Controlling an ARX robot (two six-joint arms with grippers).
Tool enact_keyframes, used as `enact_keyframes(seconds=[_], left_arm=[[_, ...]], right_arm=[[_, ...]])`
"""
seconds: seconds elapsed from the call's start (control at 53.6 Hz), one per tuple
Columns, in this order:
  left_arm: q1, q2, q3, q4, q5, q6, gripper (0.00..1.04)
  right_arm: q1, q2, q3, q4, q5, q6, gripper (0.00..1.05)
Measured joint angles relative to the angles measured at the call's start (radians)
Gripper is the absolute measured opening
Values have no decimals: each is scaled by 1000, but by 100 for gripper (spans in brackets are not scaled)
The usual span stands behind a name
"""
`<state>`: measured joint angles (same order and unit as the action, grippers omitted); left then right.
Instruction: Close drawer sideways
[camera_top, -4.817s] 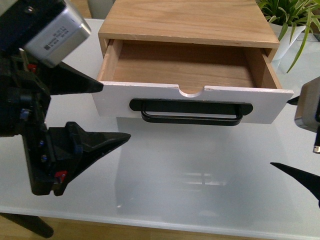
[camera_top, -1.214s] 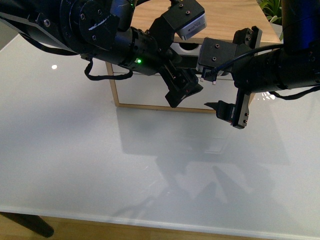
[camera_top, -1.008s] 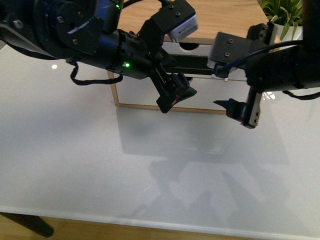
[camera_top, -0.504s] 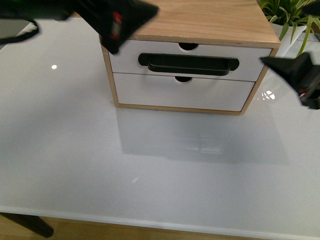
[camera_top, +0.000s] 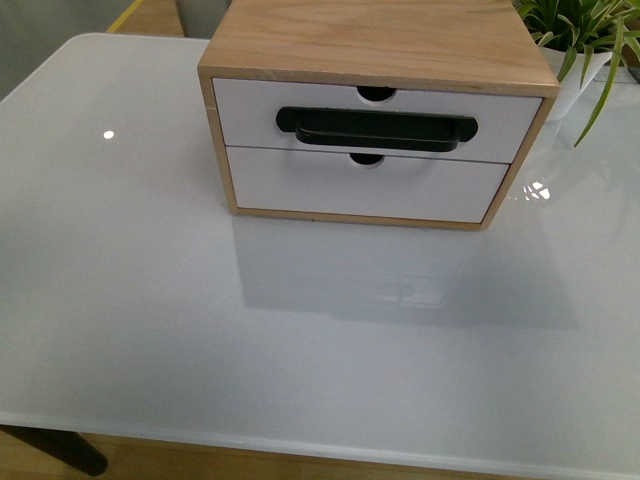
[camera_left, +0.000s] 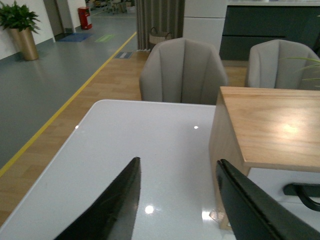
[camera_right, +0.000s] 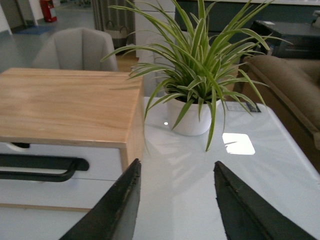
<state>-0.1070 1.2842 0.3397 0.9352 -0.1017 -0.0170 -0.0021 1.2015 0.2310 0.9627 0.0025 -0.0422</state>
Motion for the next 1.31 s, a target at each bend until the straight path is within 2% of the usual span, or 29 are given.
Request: enact_keyframes(seconds=[0.149,0.168,0.205,0.28,0.467,0.541,1.008,1.307], left_arm=[[21,-94,-89,-3,19,5,16],[28,-121,-110,-8,23,5,9],[32,-148,-130,-16,27,5,2],[80,-219,-175,-45,97,9,2],[104,-364,-245,-122,102,10,2],[105,-378,-286,-83,101,10,2],[105,-810,-323,-466,102,10,2],[105,-948,-323,-599,102,10,2]], right_arm=[[1,-96,-65,-36,-2,24,14],[1,-123,-81,-49,-2,26,7],[1,-151,-95,-63,-2,25,2],[1,-195,-141,-43,-3,30,2],[1,-332,-199,-142,-2,31,2],[1,-404,-210,-202,-2,31,2],[1,-806,-213,-570,-2,31,2],[1,-923,-213,-683,-2,31,2]])
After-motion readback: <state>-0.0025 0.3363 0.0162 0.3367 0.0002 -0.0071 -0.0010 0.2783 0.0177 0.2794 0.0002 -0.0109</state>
